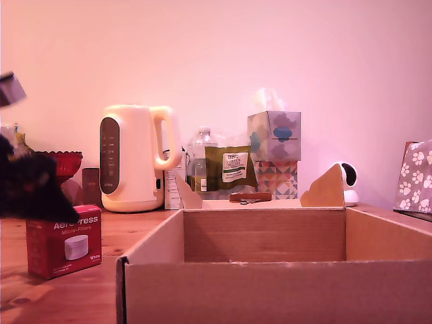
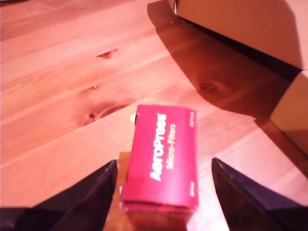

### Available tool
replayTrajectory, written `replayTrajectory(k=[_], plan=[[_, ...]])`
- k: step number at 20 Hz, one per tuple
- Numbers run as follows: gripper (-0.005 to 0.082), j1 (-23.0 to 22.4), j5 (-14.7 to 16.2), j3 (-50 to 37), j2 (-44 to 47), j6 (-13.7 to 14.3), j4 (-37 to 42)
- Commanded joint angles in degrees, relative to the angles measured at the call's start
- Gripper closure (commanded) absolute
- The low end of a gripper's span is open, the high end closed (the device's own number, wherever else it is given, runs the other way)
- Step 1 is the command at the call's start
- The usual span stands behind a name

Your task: Pick the red carton of coffee filters and place it in the cardboard box

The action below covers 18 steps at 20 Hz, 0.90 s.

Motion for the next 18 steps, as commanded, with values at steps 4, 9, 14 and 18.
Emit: replayTrajectory(k=[4,9,14,18], plan=[[0.0232,0.11,0.04,-0.17,6.67,0.02,4.11],[0.0549,0.09,0.33,-0.17,4.63,-0.17,5.29],[0.0558,0.09,0.72,-0.17,-5.38,-0.20,-1.79],[0.0558,0.04,0.70,-0.17,-17.88,-0.39,-10.80]])
